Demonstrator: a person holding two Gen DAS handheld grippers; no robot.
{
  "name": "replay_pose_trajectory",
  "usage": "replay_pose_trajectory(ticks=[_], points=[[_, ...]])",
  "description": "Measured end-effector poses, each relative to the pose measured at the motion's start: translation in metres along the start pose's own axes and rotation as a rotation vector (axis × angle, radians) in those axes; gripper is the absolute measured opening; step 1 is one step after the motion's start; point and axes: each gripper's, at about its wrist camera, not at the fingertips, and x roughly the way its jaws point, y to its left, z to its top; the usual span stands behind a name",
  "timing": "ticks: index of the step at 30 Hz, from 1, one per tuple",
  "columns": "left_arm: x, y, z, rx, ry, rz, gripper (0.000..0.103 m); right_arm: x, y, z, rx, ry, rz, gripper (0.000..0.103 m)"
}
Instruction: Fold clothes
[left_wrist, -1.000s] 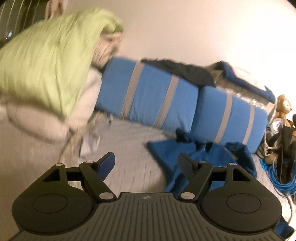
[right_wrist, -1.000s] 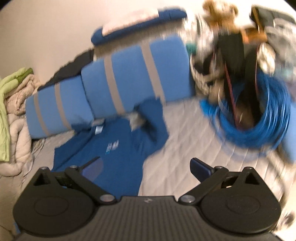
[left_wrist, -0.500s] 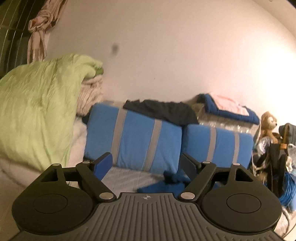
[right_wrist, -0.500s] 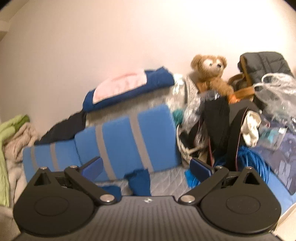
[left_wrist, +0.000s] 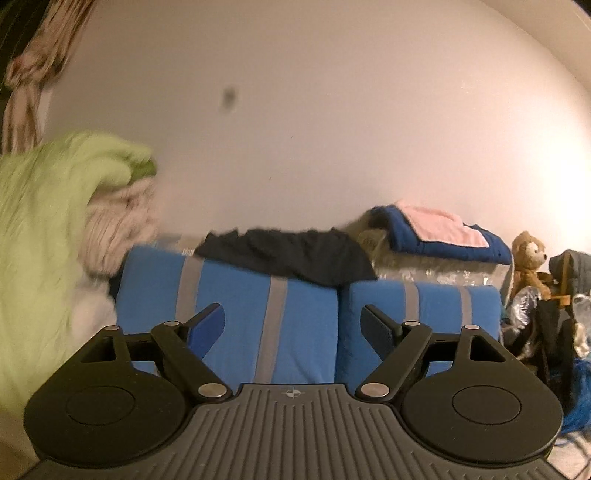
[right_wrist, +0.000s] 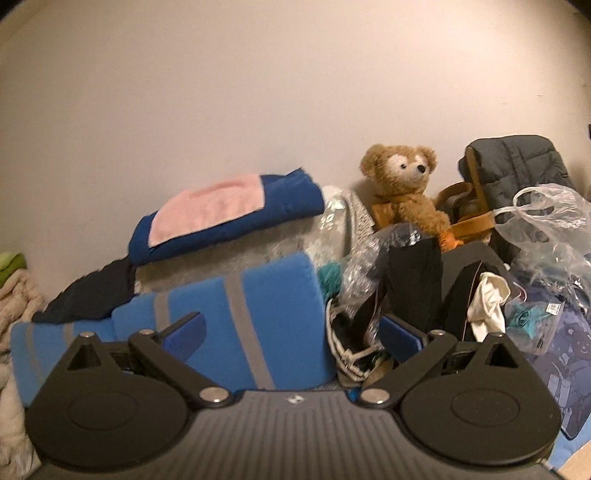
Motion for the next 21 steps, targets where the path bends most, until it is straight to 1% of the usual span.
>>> replay_pose_trajectory(ticks=[3,6,10,13,18,21], points=[[0.022,-0.014,-0.012,0.027,-0.007,0.007,0.081,0.009,0.001,-0.002,-0.015,-0.017,0.000,0.103],[0.044,-0.027,-0.031,0.037,0.013,-0.003,0.082,0.023,0.006,-0.020,-0.058,-0.003,0.034,0.103],[0.066,-0.050,-0.065,0.008,0.085,-0.052,0.082,0.050,0.012,-0.059,-0.070,0.078,0.067,0.103],[0.079,-0.072,-0.091,0.019,0.124,-0.094,0.082,0.070,0.017,-0.088,-0.079,0.138,0.092,0.103],[0.099,-0.105,-0.131,-0.006,0.196,-0.164,0.082,0.104,0.025,-0.137,-0.094,0.239,0.133,0.096],[0.115,-0.119,-0.151,-0.022,0.224,-0.185,0.082,0.125,0.029,-0.165,-0.094,0.293,0.155,0.094]])
